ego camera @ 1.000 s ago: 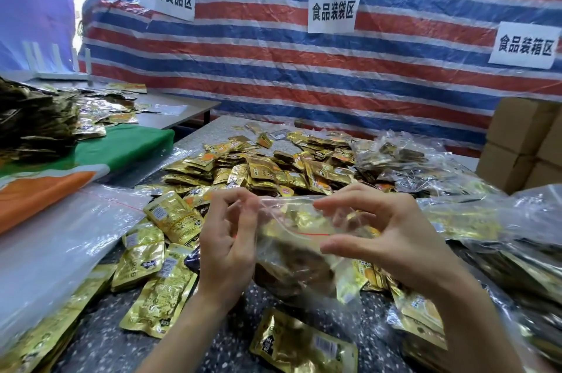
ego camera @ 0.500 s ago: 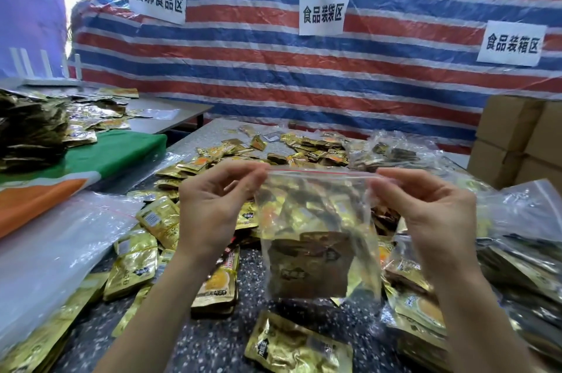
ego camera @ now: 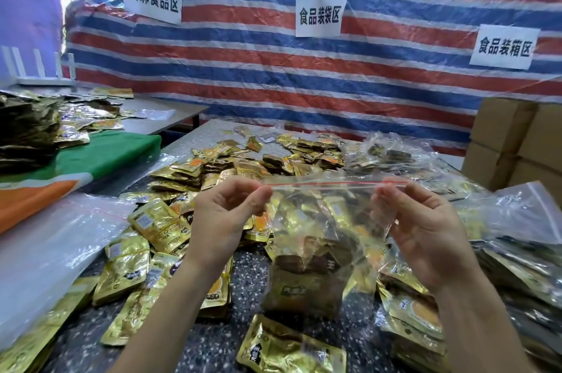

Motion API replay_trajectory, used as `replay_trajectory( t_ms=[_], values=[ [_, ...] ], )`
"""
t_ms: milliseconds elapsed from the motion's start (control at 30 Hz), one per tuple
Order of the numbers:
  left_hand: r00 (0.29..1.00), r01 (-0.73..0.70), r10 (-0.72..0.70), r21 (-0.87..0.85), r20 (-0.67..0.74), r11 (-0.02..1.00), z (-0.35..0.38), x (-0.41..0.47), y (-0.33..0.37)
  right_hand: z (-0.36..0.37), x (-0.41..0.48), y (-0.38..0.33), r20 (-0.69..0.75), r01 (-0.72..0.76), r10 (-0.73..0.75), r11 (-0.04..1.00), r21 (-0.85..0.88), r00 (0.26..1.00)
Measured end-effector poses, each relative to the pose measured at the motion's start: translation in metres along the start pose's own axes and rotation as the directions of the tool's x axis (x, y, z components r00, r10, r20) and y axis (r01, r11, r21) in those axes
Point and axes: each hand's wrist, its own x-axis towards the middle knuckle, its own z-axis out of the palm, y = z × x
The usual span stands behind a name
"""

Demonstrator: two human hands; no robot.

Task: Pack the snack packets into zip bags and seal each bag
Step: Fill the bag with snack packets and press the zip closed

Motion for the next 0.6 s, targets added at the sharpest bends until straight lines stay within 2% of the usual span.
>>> replay_trajectory(
  t_ms=[233, 333, 400, 433, 467, 500, 533, 600],
  values=[
    [1.000, -0.006, 0.007, -0.073, 0.015, 0.997, 0.001, 0.002, 0.006, 0.002, -0.003, -0.003, -0.007, 0.015, -0.015, 0.999, -0.029, 1.000],
    [0.998, -0.055, 0.059, -0.109, 0.033, 0.992, 0.002, 0.003, 0.012, 0.007, -0.003, -0.003, -0.031, 0.036, -0.037, 0.999, -0.033, 0.999],
    [0.993, -0.098, 0.104, -0.111, 0.049, 0.989, 0.002, 0.004, 0.015, 0.012, -0.002, 0.000, -0.063, 0.055, -0.060, 0.995, -0.078, 0.996],
    [0.991, -0.114, 0.120, -0.098, 0.058, 0.989, 0.002, 0.004, 0.016, 0.014, -0.002, 0.002, -0.104, 0.075, -0.092, 0.985, -0.156, 0.990],
    [0.989, -0.125, 0.131, -0.078, 0.065, 0.989, 0.003, 0.004, 0.017, 0.018, -0.003, 0.005, -0.158, 0.112, -0.164, 0.949, -0.295, 0.974],
    [0.988, -0.136, 0.140, -0.055, 0.069, 0.989, 0.004, 0.004, 0.017, 0.023, -0.004, 0.006, -0.194, 0.165, -0.281, 0.871, -0.463, 0.940],
    [0.987, -0.145, 0.147, -0.035, 0.069, 0.989, 0.005, 0.003, 0.017, 0.029, -0.006, 0.007, -0.166, 0.238, -0.415, 0.757, -0.609, 0.895],
    [0.986, -0.155, 0.156, -0.017, 0.058, 0.988, 0.006, 0.002, 0.015, 0.044, -0.013, 0.006, 0.084, 0.426, -0.594, 0.464, -0.777, 0.800]
  ],
)
